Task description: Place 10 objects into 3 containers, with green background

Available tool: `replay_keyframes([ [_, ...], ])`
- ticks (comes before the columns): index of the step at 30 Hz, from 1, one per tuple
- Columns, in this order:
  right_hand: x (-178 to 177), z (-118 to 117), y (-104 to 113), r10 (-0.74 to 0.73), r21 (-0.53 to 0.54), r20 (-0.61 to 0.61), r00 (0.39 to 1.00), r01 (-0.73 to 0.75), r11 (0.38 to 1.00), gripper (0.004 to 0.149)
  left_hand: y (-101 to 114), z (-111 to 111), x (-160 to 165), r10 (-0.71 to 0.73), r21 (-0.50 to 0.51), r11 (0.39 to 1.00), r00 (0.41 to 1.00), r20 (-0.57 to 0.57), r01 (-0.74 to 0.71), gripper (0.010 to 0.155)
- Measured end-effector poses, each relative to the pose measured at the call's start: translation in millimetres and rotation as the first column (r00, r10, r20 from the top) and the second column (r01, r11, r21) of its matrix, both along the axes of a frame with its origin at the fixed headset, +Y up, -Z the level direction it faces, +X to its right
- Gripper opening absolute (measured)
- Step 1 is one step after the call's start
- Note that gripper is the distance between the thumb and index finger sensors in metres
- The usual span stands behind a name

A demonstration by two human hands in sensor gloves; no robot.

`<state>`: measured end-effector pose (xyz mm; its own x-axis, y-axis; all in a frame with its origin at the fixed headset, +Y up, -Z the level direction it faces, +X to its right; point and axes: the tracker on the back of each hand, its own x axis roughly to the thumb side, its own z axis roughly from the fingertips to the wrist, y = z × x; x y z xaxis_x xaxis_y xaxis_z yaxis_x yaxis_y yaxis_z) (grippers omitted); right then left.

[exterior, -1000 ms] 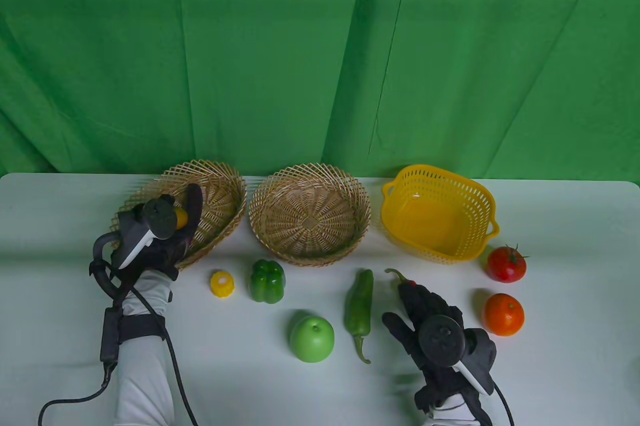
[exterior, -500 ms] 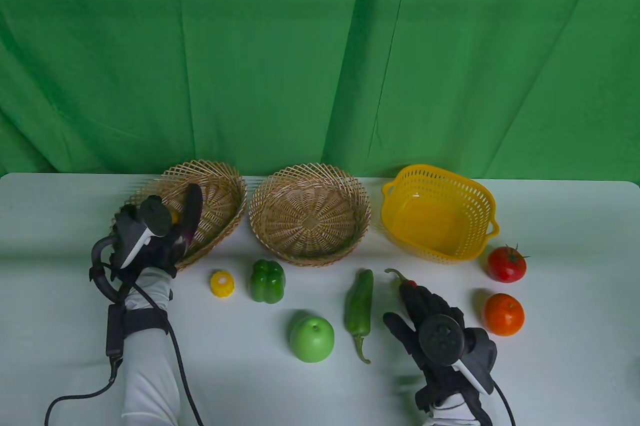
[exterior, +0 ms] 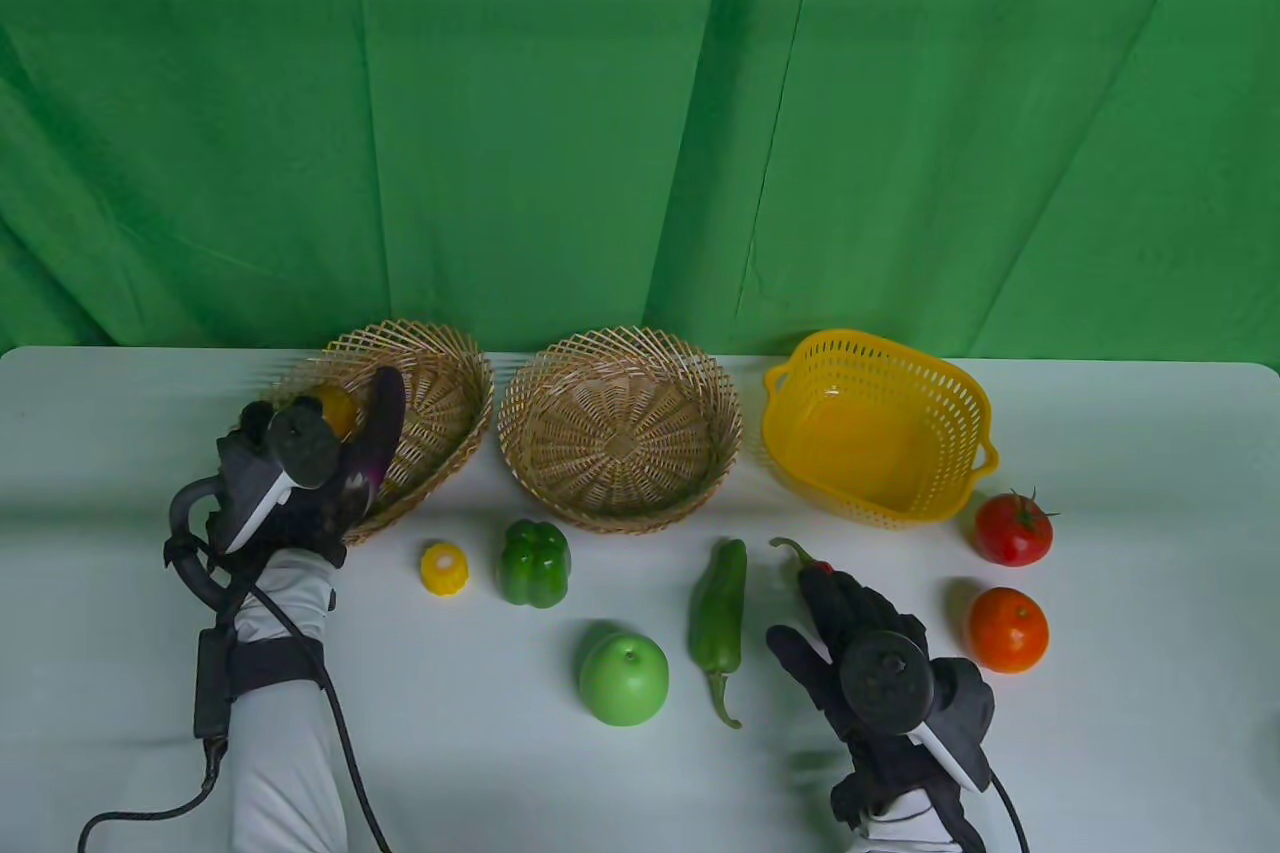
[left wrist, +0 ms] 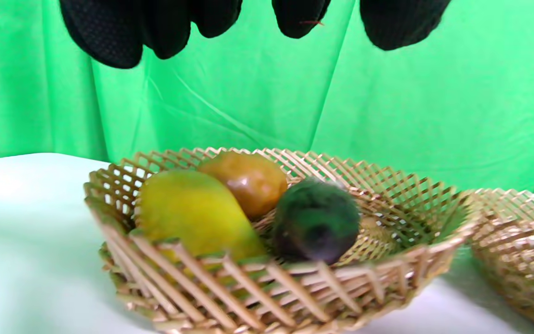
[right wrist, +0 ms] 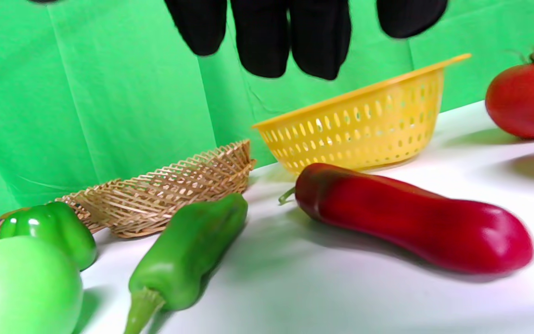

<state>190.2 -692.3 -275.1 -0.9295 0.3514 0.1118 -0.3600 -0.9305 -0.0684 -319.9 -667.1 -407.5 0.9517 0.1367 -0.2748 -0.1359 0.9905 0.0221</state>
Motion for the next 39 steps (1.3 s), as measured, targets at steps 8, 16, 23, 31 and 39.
replay_keyframes([
  [8, -5.2, 3.7, 2.9, -0.009, 0.015, -0.029, 1.0, 0.01, 1.0, 0.077, 13.5, 25.8, 19.9, 0.002, 0.11, 0.994, 0.992, 0.128, -0.017, 0.072],
  [16, -5.9, 4.8, 4.5, -0.029, 0.025, -0.043, 0.999, 0.03, 0.999, 0.077, 17.3, 49.4, 41.4, 0.008, 0.171, 0.984, 0.968, 0.251, -0.053, 0.072],
  [23, -7.6, 5.4, 4.1, -0.033, 0.025, -0.055, 0.998, 0.035, 0.999, 0.077, 0.1, 63.7, 62.9, 0.018, 0.141, 0.987, 0.935, 0.355, -0.072, 0.071],
  [31, -8.4, 5.6, 3.6, -0.033, 0.022, -0.059, 0.998, 0.035, 0.999, 0.077, -31.3, 70.2, 81.2, 0.005, 0.061, 0.998, 0.908, 0.42, -0.034, 0.071],
  [39, -8.8, 5.5, 3.4, -0.026, 0.016, -0.055, 0.998, 0.027, 1.0, 0.077, -67.5, 67.2, 89.8, -0.02, -0.044, 0.998, 0.894, 0.448, 0.045, 0.07],
])
